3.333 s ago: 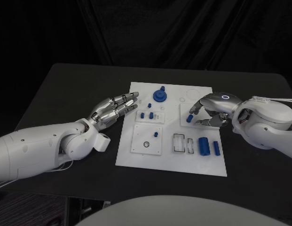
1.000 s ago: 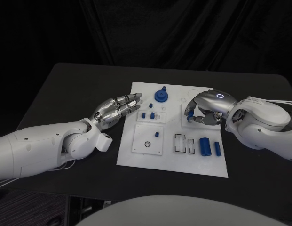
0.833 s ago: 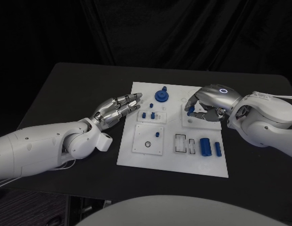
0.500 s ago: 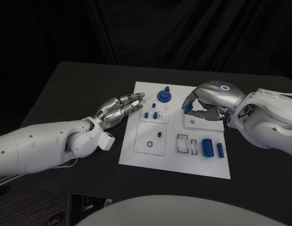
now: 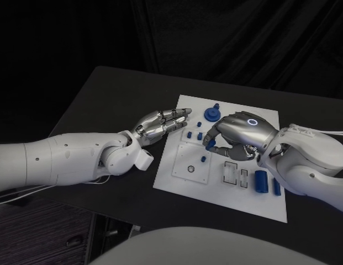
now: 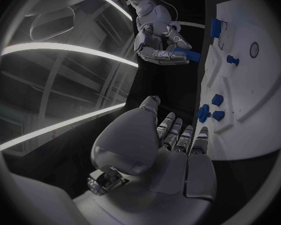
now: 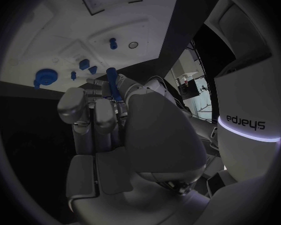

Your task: Assemble the parts on the task board

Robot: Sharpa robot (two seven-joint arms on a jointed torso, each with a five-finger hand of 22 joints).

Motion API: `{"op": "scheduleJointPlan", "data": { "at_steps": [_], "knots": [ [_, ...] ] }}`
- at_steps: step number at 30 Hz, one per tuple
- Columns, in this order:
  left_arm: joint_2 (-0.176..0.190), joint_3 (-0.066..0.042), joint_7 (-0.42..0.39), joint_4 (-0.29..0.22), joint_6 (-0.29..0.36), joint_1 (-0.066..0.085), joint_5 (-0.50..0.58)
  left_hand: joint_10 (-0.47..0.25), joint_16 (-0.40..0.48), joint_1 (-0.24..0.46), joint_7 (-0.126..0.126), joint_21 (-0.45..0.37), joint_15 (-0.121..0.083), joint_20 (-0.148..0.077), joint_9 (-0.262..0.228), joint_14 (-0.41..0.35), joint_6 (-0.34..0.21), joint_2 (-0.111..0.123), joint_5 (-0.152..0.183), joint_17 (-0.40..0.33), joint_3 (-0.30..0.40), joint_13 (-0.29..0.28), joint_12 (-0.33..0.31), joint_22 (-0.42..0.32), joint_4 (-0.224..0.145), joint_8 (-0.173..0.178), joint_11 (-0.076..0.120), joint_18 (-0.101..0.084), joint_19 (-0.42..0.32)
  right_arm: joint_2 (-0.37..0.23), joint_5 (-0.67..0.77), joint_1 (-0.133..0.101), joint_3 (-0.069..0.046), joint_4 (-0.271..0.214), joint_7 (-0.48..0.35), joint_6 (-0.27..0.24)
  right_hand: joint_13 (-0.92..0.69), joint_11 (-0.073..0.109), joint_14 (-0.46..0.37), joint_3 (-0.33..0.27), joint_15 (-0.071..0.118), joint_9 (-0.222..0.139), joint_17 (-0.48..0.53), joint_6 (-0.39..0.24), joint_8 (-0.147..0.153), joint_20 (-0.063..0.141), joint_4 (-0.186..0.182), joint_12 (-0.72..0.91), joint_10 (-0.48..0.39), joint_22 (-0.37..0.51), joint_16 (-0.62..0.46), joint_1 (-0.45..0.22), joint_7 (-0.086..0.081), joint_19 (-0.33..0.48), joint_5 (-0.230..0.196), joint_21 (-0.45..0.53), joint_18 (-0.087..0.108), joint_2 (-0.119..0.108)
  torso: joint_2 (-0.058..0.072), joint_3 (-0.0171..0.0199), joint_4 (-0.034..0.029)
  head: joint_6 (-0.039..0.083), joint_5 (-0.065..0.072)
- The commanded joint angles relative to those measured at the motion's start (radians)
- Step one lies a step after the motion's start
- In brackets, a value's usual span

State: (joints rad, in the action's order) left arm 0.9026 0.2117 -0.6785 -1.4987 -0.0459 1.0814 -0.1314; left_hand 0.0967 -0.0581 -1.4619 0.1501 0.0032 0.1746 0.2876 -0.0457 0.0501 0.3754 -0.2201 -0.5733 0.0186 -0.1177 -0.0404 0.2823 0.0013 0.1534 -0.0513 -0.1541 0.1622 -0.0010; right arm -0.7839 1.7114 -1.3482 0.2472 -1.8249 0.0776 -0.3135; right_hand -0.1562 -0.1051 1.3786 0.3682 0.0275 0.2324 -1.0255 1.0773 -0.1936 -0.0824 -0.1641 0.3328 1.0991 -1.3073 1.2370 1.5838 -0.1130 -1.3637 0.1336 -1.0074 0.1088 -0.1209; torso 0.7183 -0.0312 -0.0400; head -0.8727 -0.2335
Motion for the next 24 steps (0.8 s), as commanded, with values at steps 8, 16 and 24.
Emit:
{"op": "scheduleJointPlan", "data": {
  "at_steps": [8, 16, 24],
  "knots": [
    [-0.002, -0.001, -0.092, -0.002, 0.024, -0.002, -0.001, 0.002, -0.005, 0.020, 0.011, -0.003, -0.009, -0.002, 0.000, -0.003, 0.004, 0.004, 0.001, 0.001, 0.006, -0.001, 0.008, -0.001, 0.017, -0.006, -0.005, 0.020, 0.001, 0.059, 0.058, 0.049, -0.001, 0.023, -0.023, 0.006, -0.009, 0.057, 0.010, -0.002, -0.003, 0.003, -0.002, -0.007, 0.007, 0.001, 0.007, -0.012, 0.060, -0.126, 0.003, 0.001, -0.005, -0.011, -0.003, -0.002, -0.005, 0.001, 0.000, -0.0007, -0.0085, 0.000, -0.012],
    [-0.007, -0.001, -0.098, -0.002, 0.026, -0.002, -0.001, 0.000, -0.010, 0.064, 0.011, -0.003, -0.011, -0.002, 0.000, -0.007, 0.006, 0.003, 0.009, 0.001, -0.013, -0.001, 0.015, -0.001, 0.080, -0.008, -0.005, 0.020, 0.001, 0.090, 0.090, 0.090, -0.001, 0.046, -0.023, 0.029, -0.009, 0.056, 0.012, -0.002, -0.004, 0.003, -0.006, -0.008, 0.008, 0.001, 0.008, -0.014, 0.060, -0.127, 0.005, 0.002, -0.006, -0.012, -0.005, -0.005, -0.006, 0.000, 0.000, -0.0033, -0.0102, 0.000, -0.011],
    [-0.005, -0.001, -0.098, -0.006, 0.027, -0.002, -0.001, -0.001, -0.011, 0.059, 0.008, -0.003, -0.010, -0.002, 0.000, -0.007, 0.004, 0.004, 0.005, 0.001, -0.011, 0.000, 0.015, -0.001, 0.079, -0.007, -0.005, 0.021, 0.001, 0.103, 0.104, 0.117, -0.001, 0.061, -0.020, 0.035, -0.009, 0.056, 0.015, -0.002, -0.004, 0.004, -0.011, -0.007, 0.009, 0.000, 0.009, -0.017, 0.060, -0.128, 0.007, 0.003, -0.006, -0.014, -0.008, -0.008, -0.007, -0.001, 0.000, -0.0014, -0.0022, 0.000, -0.010]
  ]
}}
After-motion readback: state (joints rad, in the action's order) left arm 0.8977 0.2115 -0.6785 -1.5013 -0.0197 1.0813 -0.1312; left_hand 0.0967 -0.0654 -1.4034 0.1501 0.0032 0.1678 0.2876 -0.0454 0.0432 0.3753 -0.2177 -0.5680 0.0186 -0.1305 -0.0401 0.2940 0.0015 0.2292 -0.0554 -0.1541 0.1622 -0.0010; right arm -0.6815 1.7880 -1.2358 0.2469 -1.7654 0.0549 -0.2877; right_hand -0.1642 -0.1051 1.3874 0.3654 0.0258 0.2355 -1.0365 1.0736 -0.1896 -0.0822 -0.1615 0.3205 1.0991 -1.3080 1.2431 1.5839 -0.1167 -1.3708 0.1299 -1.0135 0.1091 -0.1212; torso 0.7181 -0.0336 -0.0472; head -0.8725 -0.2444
